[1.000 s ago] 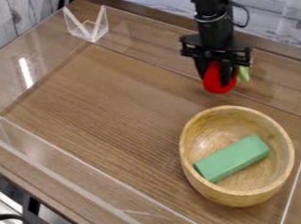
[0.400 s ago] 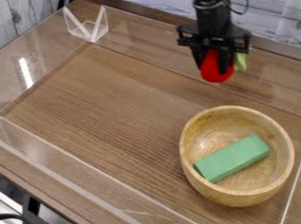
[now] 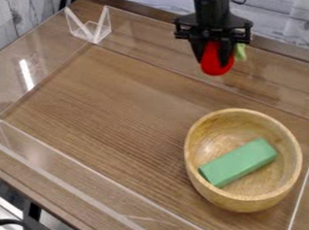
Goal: Move the red fruit to the right side of the table
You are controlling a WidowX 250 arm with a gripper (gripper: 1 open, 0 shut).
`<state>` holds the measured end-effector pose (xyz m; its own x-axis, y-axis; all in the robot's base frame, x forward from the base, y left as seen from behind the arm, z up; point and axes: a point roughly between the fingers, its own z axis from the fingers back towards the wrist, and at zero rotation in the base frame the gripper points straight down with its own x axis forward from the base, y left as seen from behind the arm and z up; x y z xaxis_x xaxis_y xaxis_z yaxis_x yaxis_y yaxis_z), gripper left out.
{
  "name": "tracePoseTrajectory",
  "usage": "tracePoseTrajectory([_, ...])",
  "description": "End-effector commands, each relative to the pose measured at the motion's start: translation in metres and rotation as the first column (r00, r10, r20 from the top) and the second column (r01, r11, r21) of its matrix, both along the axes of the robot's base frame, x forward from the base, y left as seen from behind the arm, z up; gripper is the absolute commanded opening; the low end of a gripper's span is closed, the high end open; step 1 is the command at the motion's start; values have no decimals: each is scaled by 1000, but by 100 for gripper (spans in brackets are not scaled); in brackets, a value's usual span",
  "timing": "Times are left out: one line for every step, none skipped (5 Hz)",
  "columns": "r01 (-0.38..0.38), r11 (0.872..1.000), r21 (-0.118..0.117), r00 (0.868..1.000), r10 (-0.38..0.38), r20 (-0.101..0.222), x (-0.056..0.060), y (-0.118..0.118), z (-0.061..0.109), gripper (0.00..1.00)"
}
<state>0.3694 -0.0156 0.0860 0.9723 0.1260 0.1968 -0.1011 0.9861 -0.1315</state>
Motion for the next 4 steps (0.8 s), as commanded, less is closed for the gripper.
tracePoseTrajectory([-29, 1000, 4, 995, 29, 93, 3, 0, 29, 0])
tracePoseTrajectory([-24, 1000, 6, 995, 23, 97, 2, -8, 30, 0])
tracePoseTrajectory([-24, 1000, 8, 995, 23, 101, 2, -12, 31, 0])
tracePoseTrajectory([-17, 1000, 12, 995, 15, 102, 3, -4, 16, 0])
